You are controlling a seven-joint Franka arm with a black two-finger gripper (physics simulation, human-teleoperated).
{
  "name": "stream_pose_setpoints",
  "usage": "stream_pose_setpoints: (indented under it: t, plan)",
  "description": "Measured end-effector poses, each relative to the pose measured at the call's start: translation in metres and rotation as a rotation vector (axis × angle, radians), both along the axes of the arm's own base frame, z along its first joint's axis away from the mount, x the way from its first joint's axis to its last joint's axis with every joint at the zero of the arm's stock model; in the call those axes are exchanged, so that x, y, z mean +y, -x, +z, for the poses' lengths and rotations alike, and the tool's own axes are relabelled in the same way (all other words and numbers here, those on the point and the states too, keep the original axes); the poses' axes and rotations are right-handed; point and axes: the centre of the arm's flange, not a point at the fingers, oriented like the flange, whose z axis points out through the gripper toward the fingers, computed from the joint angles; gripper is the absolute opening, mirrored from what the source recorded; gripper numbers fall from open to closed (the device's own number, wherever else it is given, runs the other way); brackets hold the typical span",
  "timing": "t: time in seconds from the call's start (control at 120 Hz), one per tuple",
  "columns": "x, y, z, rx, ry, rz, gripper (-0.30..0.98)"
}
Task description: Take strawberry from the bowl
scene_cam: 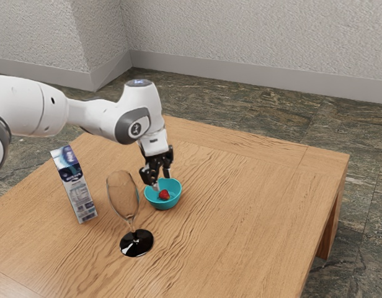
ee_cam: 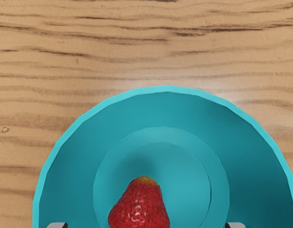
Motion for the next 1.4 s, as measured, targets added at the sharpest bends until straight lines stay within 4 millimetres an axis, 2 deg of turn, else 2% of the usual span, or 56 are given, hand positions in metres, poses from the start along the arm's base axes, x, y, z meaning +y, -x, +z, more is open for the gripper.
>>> stream_pose_setpoints:
  t: [0.083,0.3,0.5,0.942,1.167,1.4]
  plan:
    - [-0.001,0.004,-0.01,0.007,0.002,-0.023,0.38]
    - [-0.009,0.004,-0.014,-0.005,0.004,-0.07,0.36]
    - [-0.009,0.004,-0.03,0.013,0.011,-0.083,0.35]
    - [-0.009,0.003,-0.03,0.003,0.012,-0.082,0.22]
    - [-0.007,0.002,-0.036,0.009,0.013,-0.075,0.21]
    - [0.0,-0.005,-0.034,-0.009,0.013,-0.062,0.28]
